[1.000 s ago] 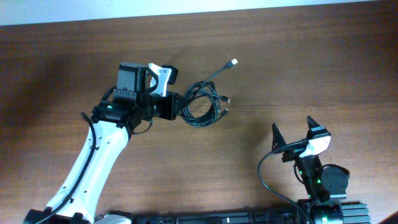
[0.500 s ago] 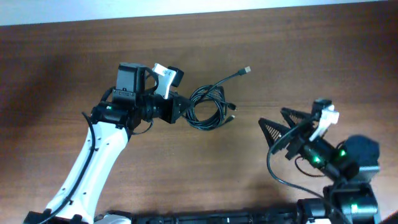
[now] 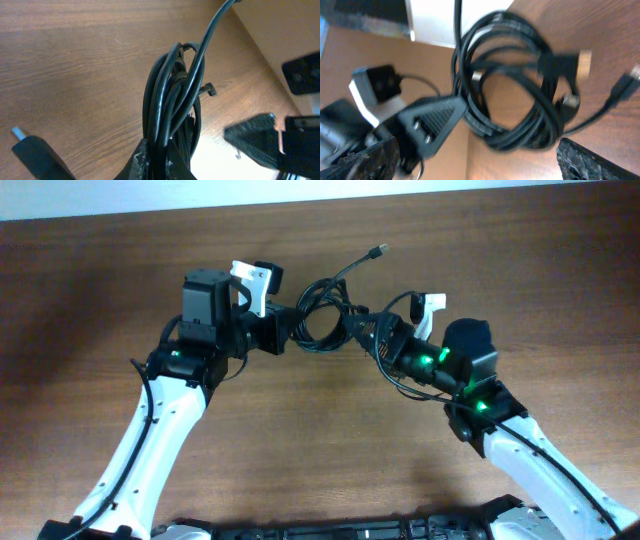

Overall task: Untangle cables
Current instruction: 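Move the right gripper in and grasp a cable loop beside the left gripper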

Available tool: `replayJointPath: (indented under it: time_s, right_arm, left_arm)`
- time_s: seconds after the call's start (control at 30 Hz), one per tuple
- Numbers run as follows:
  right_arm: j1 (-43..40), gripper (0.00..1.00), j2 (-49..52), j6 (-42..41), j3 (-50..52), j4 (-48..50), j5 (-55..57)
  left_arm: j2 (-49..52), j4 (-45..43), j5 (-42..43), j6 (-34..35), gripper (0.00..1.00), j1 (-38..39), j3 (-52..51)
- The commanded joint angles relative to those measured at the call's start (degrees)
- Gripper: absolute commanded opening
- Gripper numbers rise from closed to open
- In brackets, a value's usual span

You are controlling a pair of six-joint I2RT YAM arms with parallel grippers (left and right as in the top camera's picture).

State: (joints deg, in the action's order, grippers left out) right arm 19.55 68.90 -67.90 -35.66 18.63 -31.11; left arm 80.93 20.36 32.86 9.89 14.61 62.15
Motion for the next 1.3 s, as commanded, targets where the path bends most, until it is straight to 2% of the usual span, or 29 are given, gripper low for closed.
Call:
replayJointPath:
  time_s: [0.0,0.1,0.13,0.17,0.2,0.23,0.27,0.3,0.33,0.4,0.47,0.53,0.57,0.6,0.63,0.7,0.73,0.77,0.83,0.87,0.9,0.93,0.97,1.07,1.13,1.2,1.27]
  right_arm:
    - [0.7,0.99,3.8,-3.1,-0.7,1.8,13.7]
    - [0.7,0.99,5.5,-3.1,-0.7,4.4,15.7]
    - [0.7,0.95,5.5,-4.3,-0.7,5.0,15.7]
    - [0.6,0.79,5.5,-4.9,-0.7,5.6,15.8]
    - [0.6,0.59,5.4,-4.9,-0.7,6.2,15.7]
    - [0.6,0.37,5.4,-4.9,-0.7,6.2,14.8]
    - [0.6,0.23,5.4,-4.8,-0.7,5.5,12.7]
    - [0.6,0.08,5.4,-4.8,-0.7,5.4,10.3]
    - [0.6,0.04,5.4,-4.8,-0.7,5.4,8.3]
    - [0.8,0.04,5.5,-4.4,-0.7,3.8,5.0]
    - [1.1,0.04,5.5,-3.1,-0.7,2.6,4.8]
    - [1.9,0.04,5.5,-1.3,-0.7,2.6,6.6]
    - [1.8,0.1,5.5,-1.4,-0.7,2.6,7.9]
    - [1.7,0.21,5.5,-1.4,-0.7,2.8,9.2]
    - [1.7,0.38,5.5,-1.4,-0.7,3.2,10.6]
    - [1.7,0.66,5.5,-1.4,-0.7,3.5,11.3]
    - [1.7,0.74,5.5,-1.4,-0.7,3.5,12.6]
    - [1.7,0.74,5.5,-1.4,-0.7,3.5,14.6]
    - [1.7,0.73,5.5,-1.4,-0.7,2.7,16.7]
    - [1.7,0.63,5.5,-1.4,-0.7,1.9,17.0]
    - [1.7,0.35,5.5,-1.4,-0.7,0.8,17.0]
    - [1.7,0.17,5.5,-1.4,-0.7,0.5,17.1]
    - [1.7,0.04,5.5,-1.4,-0.7,0.5,17.0]
    - [1.7,0.04,5.4,3.0,-0.7,0.4,16.5]
    - [1.7,0.04,5.4,3.0,-0.7,1.3,14.6]
    - [1.8,0.04,5.4,3.2,-0.7,4.0,7.3]
    - [2.8,0.04,5.5,6.0,-0.7,4.1,0.8]
  left_arm:
    - [-1.2,2.6,0.8,-6.6,0.0,2.8,0.9]
    - [-1.2,5.2,5.1,-12.4,0.0,6.4,0.9]
    - [-1.2,6.3,5.0,-14.1,0.0,7.4,0.9]
    - [-1.2,7.5,4.5,-15.3,0.0,7.8,0.9]
    - [-1.2,8.8,2.6,-15.8,0.0,7.7,0.9]
    - [-1.2,10.6,-4.2,-15.7,0.0,7.7,0.9]
    - [-1.2,11.2,-13.8,-12.0,0.0,7.7,0.9]
    - [-1.2,10.5,-18.6,-7.6,0.0,7.7,0.9]
    - [-1.2,9.5,-19.2,-4.1,0.0,7.7,0.9]
    - [-1.2,7.2,-18.7,5.3,0.0,7.7,0.9]
    - [-1.2,3.6,-9.8,6.8,0.0,7.7,0.9]
    - [-1.2,2.8,-7.5,6.7,0.0,7.7,0.9]
    - [-1.2,3.1,-7.0,5.3,0.0,7.7,0.9]
    - [-1.2,3.7,-6.3,2.5,0.0,7.7,0.9]
    - [-1.2,6.0,-6.3,-2.2,0.0,7.7,0.9]
    - [-1.2,8.5,-6.3,-5.4,0.0,7.7,0.9]
    - [-1.2,10.1,-6.3,-7.0,0.0,7.7,0.9]
    - [-1.2,11.5,-5.7,-8.7,0.0,7.7,0.9]
    - [-1.2,11.6,-3.1,-9.8,0.0,7.7,0.9]
    - [-1.2,11.5,-0.4,-11.7,0.0,7.7,0.9]
    - [-1.2,11.4,0.5,-12.3,0.0,7.7,0.9]
    - [-1.2,11.4,0.4,-12.4,0.0,7.7,0.9]
    - [-1.2,11.5,0.4,-13.3,0.0,7.7,0.9]
    - [-1.2,11.5,-0.8,-13.5,0.0,7.7,0.9]
    - [-1.2,11.3,-7.3,-12.9,0.0,7.7,0.9]
    - [-1.2,9.2,-14.8,-9.0,0.0,7.7,0.9]
    - [-1.2,5.1,-15.1,-5.4,0.0,7.7,0.9]
